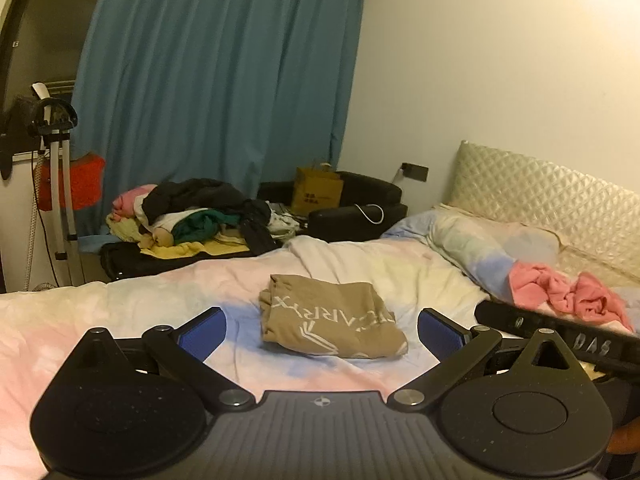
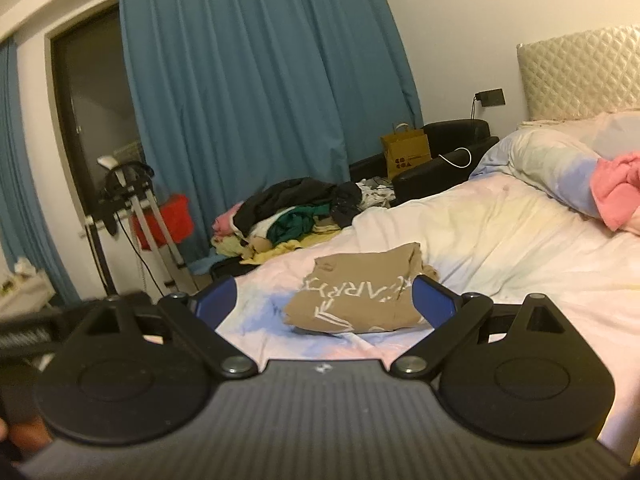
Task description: Fold clothes
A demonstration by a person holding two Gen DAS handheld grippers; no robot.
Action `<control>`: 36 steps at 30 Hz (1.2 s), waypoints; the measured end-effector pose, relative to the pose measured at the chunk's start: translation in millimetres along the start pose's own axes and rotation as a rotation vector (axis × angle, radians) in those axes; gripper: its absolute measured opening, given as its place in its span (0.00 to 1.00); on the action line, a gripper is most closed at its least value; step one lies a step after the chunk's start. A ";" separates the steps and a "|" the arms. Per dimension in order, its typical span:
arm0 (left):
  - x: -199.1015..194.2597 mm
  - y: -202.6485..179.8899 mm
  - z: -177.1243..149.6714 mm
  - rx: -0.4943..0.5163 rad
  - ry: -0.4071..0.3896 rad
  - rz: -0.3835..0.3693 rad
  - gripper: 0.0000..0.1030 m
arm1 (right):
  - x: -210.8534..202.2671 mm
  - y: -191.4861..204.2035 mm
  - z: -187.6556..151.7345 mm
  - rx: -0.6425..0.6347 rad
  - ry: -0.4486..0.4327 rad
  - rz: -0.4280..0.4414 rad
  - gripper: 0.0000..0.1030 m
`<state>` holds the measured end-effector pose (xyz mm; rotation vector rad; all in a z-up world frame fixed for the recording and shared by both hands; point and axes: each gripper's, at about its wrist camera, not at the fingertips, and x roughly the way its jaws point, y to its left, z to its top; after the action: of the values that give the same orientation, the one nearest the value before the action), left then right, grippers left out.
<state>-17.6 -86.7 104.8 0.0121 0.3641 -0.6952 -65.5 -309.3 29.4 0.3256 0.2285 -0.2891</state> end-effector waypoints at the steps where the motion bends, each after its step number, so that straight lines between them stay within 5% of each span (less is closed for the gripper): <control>1: 0.0 2.3 -1.5 -0.004 0.001 0.003 1.00 | 4.1 -0.2 -2.5 -0.009 0.008 -0.004 0.93; 17: 8.2 41.8 -30.1 -0.018 0.046 0.089 1.00 | 18.2 29.7 -28.3 -0.188 0.012 -0.023 0.93; 36: 12.8 32.0 -35.2 0.010 0.033 0.117 1.00 | 22.5 25.7 -29.7 -0.168 0.042 -0.004 0.93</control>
<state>0.2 -65.4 64.1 0.0538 0.3882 -0.5813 -41.6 -281.1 3.2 0.1646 0.2926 -0.2655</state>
